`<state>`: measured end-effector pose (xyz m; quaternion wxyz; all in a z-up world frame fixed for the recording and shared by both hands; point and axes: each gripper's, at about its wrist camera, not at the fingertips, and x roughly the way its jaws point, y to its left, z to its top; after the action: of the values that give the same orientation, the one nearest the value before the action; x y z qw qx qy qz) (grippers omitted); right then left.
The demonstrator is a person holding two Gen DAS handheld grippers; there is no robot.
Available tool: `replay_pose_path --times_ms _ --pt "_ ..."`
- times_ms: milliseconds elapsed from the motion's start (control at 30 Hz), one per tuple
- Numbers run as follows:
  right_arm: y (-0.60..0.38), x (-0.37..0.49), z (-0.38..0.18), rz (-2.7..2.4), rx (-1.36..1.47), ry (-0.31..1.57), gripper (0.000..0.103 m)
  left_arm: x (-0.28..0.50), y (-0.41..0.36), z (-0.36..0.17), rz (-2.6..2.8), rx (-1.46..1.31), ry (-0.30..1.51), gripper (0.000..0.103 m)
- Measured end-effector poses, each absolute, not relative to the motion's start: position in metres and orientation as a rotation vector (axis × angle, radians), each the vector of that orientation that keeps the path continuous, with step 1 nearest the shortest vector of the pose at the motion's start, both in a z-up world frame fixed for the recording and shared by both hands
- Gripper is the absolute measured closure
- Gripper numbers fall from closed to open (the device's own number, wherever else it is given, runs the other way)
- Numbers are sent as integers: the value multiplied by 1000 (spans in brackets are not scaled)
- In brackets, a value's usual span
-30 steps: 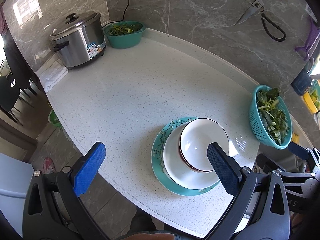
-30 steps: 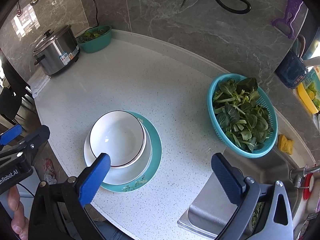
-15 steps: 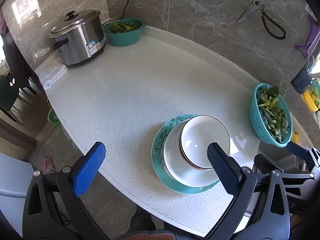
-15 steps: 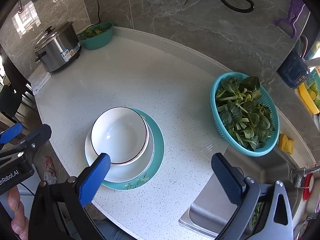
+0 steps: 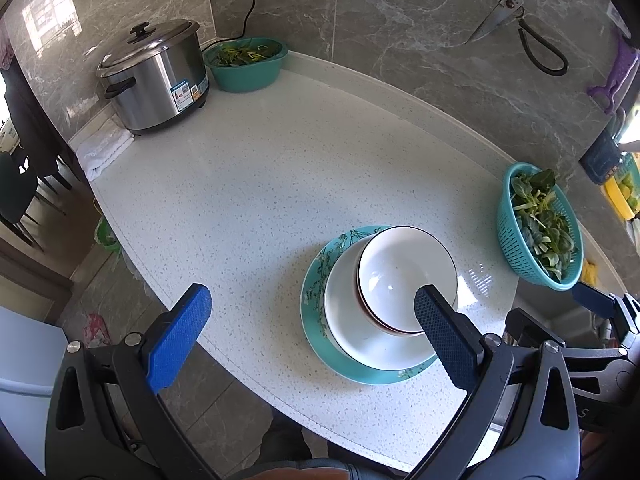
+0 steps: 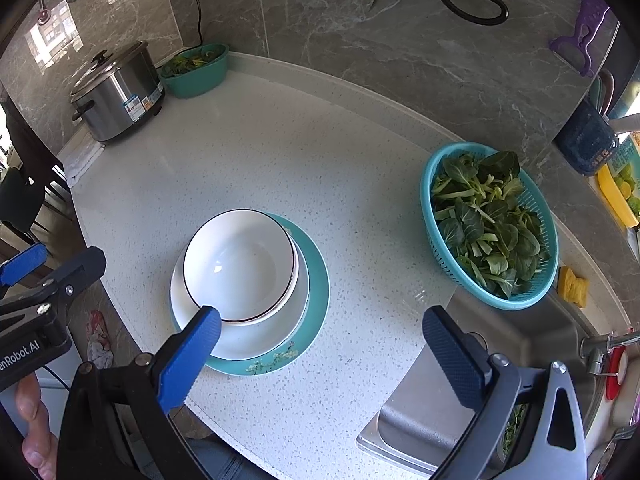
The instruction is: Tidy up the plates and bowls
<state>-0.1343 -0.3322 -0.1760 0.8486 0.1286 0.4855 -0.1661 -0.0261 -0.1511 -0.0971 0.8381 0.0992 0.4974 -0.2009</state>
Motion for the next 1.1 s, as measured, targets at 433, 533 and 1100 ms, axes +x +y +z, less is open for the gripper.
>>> replay_pose_path --times_ms 433,533,1100 --pt "-328 -139 -177 -351 273 1026 0 -30 -153 -99 -422 210 1058 0" --pt "-328 -139 -177 -351 273 1026 0 -29 -153 -100 -422 209 1058 0" --pt "-330 -135 -180 -342 270 1035 0 -29 -154 -101 -420 210 1062 0"
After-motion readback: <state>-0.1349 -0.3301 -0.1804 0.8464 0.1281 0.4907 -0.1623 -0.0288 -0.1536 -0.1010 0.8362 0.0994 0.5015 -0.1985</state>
